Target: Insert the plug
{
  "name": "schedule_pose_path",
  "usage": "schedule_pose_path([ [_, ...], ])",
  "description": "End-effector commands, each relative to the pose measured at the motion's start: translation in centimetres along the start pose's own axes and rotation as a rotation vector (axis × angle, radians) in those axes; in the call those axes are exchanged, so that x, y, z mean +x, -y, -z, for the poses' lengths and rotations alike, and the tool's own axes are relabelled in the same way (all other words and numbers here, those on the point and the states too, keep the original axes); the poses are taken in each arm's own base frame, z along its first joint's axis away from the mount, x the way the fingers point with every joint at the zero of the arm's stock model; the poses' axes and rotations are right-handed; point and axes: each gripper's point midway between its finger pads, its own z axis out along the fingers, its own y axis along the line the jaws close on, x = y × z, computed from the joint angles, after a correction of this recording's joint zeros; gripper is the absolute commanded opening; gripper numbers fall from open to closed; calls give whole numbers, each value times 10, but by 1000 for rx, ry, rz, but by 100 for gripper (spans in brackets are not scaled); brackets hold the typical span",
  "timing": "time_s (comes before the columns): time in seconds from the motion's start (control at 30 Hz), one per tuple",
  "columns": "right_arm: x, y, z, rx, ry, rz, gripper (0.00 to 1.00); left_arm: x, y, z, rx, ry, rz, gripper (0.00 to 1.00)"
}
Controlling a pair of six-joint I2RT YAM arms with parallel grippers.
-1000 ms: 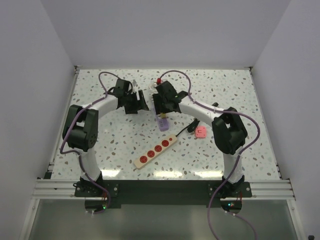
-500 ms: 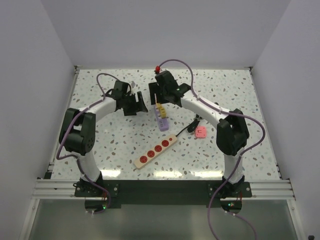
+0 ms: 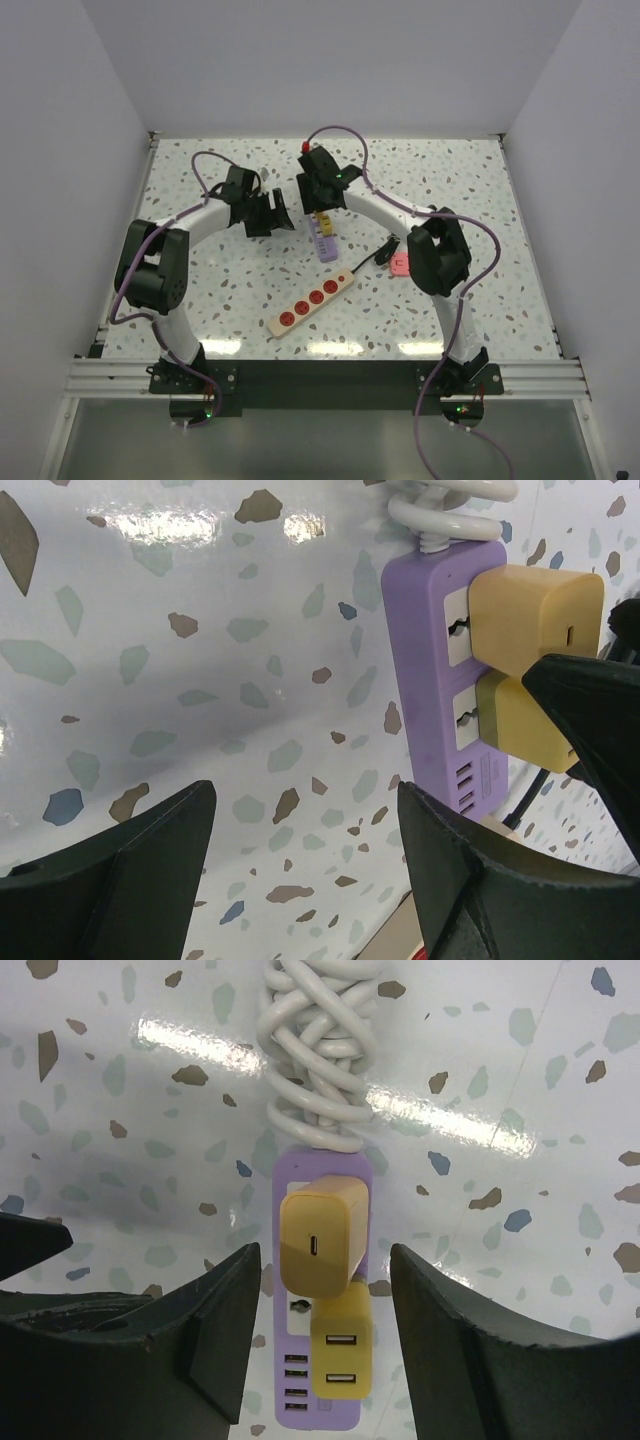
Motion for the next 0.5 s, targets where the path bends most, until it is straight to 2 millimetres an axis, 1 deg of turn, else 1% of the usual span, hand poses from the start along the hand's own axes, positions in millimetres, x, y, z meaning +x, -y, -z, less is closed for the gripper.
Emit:
schedule_pose_path([
  [0.0, -17, 6, 15, 24, 43, 18, 58, -11, 5, 11, 14, 43, -27, 78],
  [0.07, -15, 6, 14, 25, 38, 23, 57, -10, 5, 10, 16, 41, -25, 78],
  [0.27, -1, 7, 5, 26, -10, 51, 50, -9, 4, 10, 15, 35, -25, 78],
  [0.47, 11, 11, -3, 40, -39, 71, 49, -7, 3, 9, 12, 32, -23, 78],
])
